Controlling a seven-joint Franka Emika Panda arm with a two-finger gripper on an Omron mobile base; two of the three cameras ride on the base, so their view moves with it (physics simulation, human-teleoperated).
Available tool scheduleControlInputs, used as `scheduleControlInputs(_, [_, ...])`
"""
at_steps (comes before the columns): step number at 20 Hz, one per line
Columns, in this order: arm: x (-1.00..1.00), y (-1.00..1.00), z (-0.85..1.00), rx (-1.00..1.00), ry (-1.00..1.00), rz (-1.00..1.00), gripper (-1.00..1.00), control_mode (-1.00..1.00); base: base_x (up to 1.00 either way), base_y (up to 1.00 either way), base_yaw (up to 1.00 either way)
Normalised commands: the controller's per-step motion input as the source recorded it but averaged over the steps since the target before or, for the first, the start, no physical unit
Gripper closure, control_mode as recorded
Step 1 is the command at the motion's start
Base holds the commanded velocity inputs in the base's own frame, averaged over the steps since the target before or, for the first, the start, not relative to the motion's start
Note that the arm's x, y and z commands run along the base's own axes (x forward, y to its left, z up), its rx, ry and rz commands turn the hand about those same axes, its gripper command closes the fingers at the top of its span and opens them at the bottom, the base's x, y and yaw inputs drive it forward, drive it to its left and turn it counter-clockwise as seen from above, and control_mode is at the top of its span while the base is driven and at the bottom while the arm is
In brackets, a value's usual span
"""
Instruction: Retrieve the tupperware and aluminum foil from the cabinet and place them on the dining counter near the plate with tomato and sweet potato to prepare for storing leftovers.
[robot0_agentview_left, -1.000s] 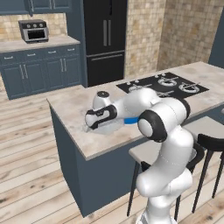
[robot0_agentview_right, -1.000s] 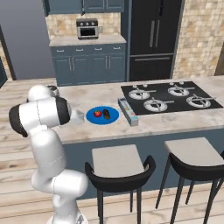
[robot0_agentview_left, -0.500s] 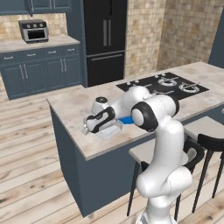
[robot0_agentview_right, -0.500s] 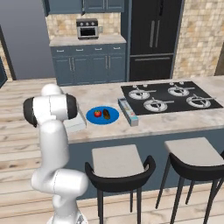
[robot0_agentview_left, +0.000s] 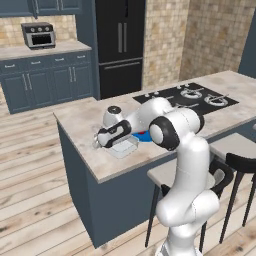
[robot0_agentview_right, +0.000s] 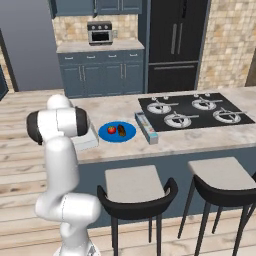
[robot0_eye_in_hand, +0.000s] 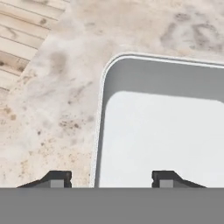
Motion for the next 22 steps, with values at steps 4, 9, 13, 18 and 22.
scheduleControlInputs(4, [-0.41, -0.13, 0.66, 0.0, -0.16, -0.02, -1.0, -1.0, 0.0, 0.0, 0.0])
scheduleControlInputs(9, [-0.97, -0.32, 0.48, 0.0, -0.18, -0.12, -1.0, -1.0, 0.0, 0.0, 0.0])
scheduleControlInputs(13, [-1.0, -0.45, 0.47, 0.0, -0.28, -0.12, -1.0, -1.0, 0.0, 0.0, 0.0])
scheduleControlInputs(18, [-0.96, -0.54, 0.75, 0.11, -0.38, -0.02, -1.0, -1.0, 0.0, 0.0, 0.0])
scheduleControlInputs(22, [-0.71, -0.6, 1.0, 0.18, -0.37, 0.01, -1.0, -1.0, 0.0, 0.0, 0.0])
